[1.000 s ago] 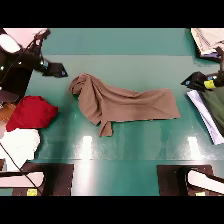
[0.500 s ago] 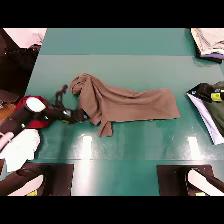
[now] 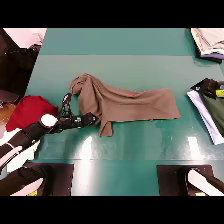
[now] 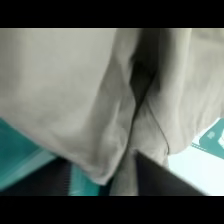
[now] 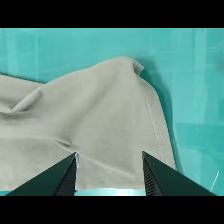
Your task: Fold the shirts.
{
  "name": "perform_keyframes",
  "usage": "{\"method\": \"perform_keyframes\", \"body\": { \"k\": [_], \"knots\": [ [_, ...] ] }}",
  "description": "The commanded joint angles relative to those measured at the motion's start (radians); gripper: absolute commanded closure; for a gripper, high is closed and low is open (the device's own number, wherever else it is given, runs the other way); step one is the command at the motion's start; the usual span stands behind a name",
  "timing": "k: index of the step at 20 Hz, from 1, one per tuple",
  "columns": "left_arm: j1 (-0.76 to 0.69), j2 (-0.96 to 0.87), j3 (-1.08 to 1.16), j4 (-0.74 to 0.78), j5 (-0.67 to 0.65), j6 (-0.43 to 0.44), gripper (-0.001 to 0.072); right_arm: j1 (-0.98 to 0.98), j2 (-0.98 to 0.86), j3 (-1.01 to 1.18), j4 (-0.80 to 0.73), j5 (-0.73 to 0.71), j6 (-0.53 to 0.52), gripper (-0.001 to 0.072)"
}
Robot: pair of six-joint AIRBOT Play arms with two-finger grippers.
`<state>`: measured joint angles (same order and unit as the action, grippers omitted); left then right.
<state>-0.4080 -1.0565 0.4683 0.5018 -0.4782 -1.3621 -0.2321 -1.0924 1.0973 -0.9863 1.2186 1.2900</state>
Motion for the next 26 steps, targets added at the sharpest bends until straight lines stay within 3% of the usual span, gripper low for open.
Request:
{"method": "perform_keyframes", "body": {
  "k": [1, 2, 3, 5, 8, 12, 19, 26],
  "knots": [
    [-0.014, 0.001, -0.005, -0.034, 0.051, 0.000, 0.0448, 0.000, 0.001, 0.005, 0.000, 0.012, 0.000, 0.0260],
    [-0.014, 0.001, -0.005, -0.034, 0.047, 0.002, 0.0604, 0.000, 0.001, 0.005, 0.000, 0.018, 0.000, 0.0260],
    [-0.014, 0.001, 0.001, -0.033, 0.043, 0.007, 0.0676, -0.001, 0.001, 0.005, -0.001, 0.028, 0.000, 0.0260],
    [0.034, 0.004, 0.055, -0.019, -0.029, 0.045, 0.0677, -0.021, 0.001, 0.004, -0.011, 0.083, -0.010, 0.0260],
    [0.195, 0.014, 0.220, 0.093, -0.258, 0.118, 0.0676, -0.113, 0.001, -0.043, -0.012, 0.174, -0.051, 0.0260],
    [0.373, 0.014, 0.422, 0.241, -0.507, 0.167, 0.0676, -0.260, -0.036, -0.219, -0.008, 0.169, -0.088, 0.0257],
    [0.416, 0.013, 0.470, 0.259, -0.562, 0.166, 0.0676, -0.281, -0.249, -0.312, 0.076, 0.115, -0.143, 0.0258],
    [0.416, 0.013, 0.470, 0.258, -0.563, 0.166, 0.0676, -0.122, -0.286, -0.312, 0.104, -0.094, -0.137, 0.0260]
  ]
}}
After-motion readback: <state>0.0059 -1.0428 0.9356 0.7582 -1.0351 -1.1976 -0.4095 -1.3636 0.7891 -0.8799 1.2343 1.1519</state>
